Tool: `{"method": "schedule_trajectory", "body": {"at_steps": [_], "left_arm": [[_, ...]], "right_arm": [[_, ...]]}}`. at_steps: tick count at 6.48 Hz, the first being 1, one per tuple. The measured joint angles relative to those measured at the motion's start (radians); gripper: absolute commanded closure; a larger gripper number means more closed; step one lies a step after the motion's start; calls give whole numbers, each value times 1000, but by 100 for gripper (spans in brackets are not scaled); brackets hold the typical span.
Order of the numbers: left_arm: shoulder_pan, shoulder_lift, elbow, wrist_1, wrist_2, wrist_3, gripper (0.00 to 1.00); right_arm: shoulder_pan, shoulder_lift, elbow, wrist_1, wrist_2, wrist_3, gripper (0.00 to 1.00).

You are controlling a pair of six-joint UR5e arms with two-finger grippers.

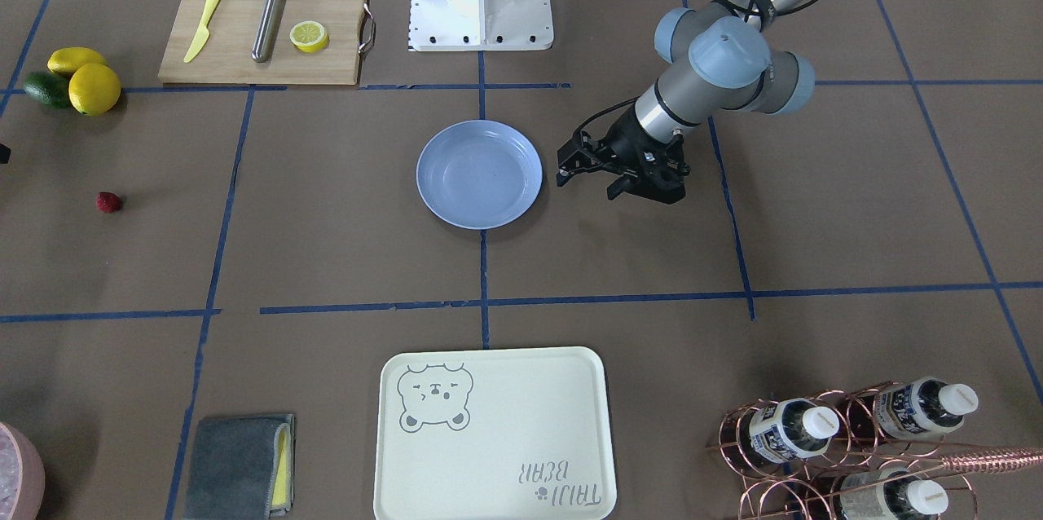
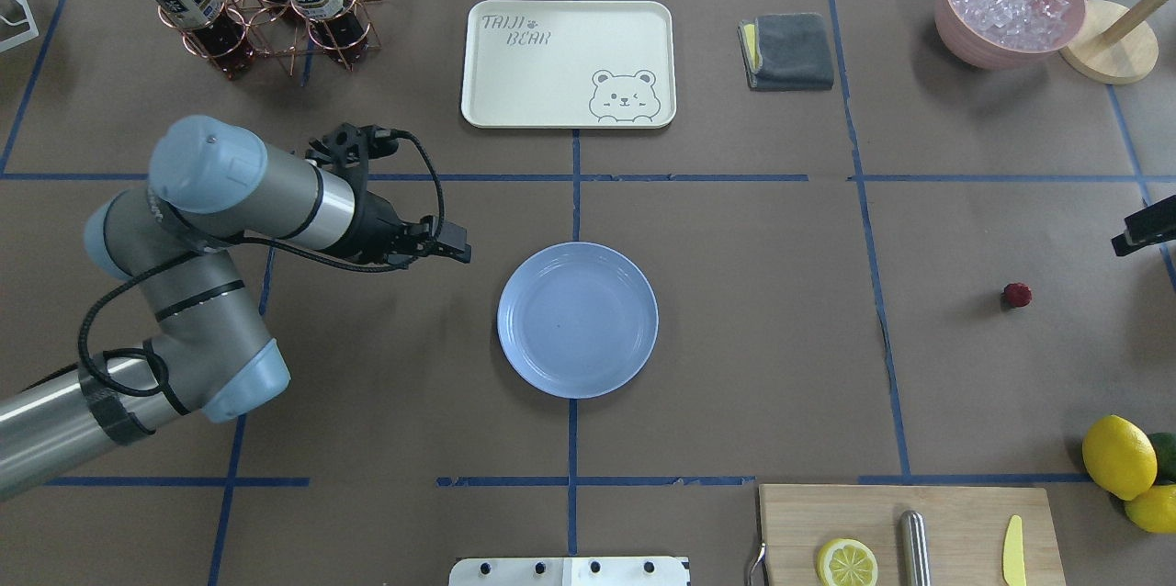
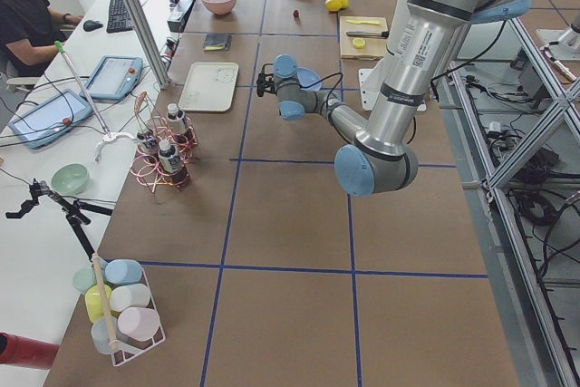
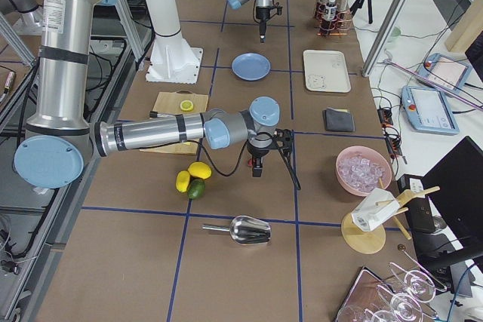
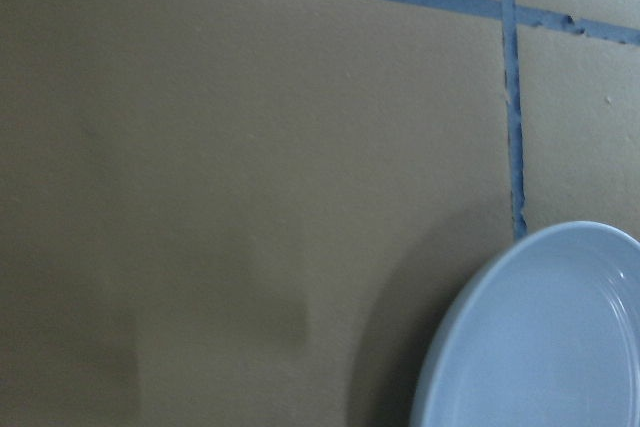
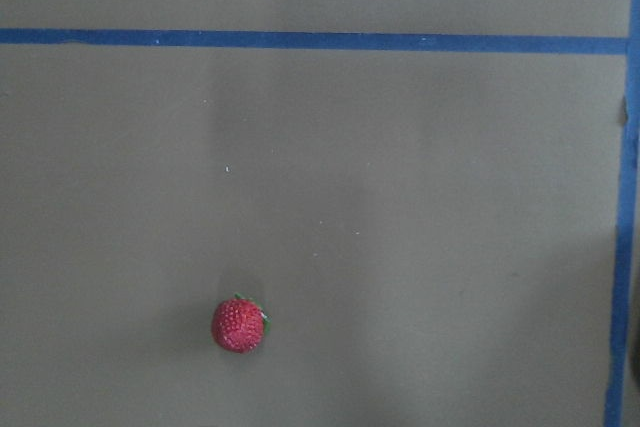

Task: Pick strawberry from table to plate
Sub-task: 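Release the plate and lift the left gripper away while the right gripper grasps the strawberry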

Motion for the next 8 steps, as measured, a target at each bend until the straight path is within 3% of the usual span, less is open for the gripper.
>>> {"method": "schedule_trajectory", "body": {"at_steps": [2,4,5,6,8], "left_arm": [[-62,75,-108,127,-3,158,2],[-72,105,-149,163,-2,194,1],[-73,107,-153,165,0,196,1],[-73,107,-154,167,2,195,1],[-73,108,-157,166,4,193,1]], "right_arm": [[-158,-2,-35,156,-88,183,5],[-252,1,-110,330,-131,309,9],[-270,7,-143,382,-156,325,18],[-281,10,-156,401,-179,331,26],[-292,14,-160,408,-196,338,29]]}}
